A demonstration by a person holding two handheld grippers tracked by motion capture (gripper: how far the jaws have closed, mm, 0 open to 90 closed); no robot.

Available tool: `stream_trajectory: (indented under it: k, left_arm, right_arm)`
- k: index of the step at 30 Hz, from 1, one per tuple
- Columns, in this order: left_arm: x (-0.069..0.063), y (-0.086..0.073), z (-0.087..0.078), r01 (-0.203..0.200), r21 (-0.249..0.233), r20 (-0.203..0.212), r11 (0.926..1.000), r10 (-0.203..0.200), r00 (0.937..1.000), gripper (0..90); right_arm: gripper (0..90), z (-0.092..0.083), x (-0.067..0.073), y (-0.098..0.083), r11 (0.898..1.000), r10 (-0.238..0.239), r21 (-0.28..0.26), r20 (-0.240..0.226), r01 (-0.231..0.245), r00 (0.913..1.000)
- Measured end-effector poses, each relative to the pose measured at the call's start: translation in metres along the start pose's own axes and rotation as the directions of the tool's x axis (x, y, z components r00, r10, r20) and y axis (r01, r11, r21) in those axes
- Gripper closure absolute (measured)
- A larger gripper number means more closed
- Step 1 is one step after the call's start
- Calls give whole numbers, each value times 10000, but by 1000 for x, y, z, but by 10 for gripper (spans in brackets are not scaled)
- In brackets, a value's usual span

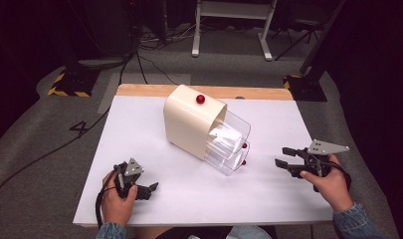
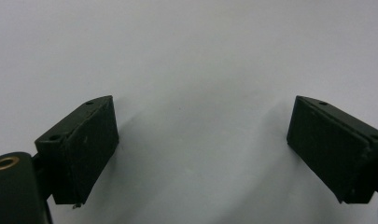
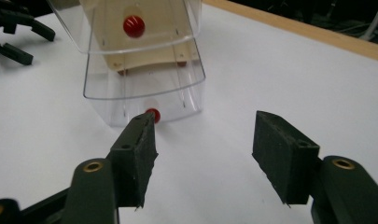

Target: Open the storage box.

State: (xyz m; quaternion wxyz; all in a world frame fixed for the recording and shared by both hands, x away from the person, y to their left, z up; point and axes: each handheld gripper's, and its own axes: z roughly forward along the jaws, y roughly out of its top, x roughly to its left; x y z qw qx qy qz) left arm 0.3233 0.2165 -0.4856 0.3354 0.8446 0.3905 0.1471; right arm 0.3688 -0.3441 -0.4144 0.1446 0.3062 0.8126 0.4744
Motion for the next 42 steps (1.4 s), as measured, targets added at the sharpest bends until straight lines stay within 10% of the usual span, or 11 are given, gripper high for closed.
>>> stream_trajectory:
  k: [21, 24, 42]
  left_arm:
    - [0, 0, 0, 14, -21, 9, 10000, -14, 10000, 92]
    - [0, 0, 0, -5, 0, -5, 10000, 5, 10000, 92]
    - [-1, 1, 0, 4, 21, -30, 10000, -4, 10000, 92]
  right_arm:
    - [316, 13, -7, -54, 9798, -375, 1971, 132, 342, 9992]
    - [212, 18, -6, -62, 9627, -627, 2644, 140, 568, 9979]
    - [208, 16, -6, -68, 9750, -707, 2125, 194, 650, 9973]
